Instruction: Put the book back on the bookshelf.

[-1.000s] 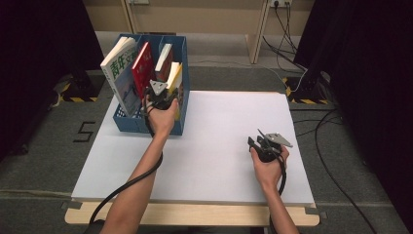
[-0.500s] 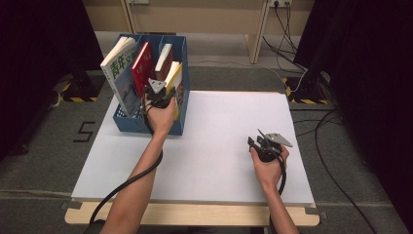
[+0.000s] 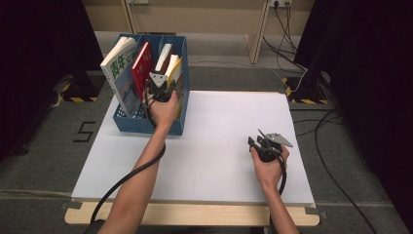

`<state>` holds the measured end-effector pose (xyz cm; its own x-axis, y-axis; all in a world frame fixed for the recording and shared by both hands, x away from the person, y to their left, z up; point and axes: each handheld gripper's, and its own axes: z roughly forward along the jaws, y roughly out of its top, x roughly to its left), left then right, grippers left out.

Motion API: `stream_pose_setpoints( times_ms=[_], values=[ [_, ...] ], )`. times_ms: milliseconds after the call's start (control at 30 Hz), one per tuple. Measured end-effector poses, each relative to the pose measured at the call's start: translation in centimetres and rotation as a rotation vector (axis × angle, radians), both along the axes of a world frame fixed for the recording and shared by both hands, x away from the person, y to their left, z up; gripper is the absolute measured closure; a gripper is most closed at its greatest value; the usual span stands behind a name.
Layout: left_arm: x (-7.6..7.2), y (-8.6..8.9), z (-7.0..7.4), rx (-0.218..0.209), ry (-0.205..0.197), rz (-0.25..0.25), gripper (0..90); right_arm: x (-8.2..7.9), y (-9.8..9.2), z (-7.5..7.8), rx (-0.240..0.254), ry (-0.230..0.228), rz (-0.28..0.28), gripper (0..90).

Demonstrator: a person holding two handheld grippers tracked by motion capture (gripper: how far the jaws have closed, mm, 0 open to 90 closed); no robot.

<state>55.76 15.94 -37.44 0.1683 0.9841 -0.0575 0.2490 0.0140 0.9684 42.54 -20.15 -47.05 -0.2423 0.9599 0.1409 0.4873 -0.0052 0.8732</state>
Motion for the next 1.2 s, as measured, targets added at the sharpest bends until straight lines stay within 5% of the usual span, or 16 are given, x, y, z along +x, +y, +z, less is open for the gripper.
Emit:
stream_pose_setpoints(
  times_ms=[1200],
  values=[
    [3.0,-0.9,-1.1,0.013,-0.055,0.002,75.4,0.0,0.1,-0.1,0.003,-0.003,0.002,59.2]
  ],
)
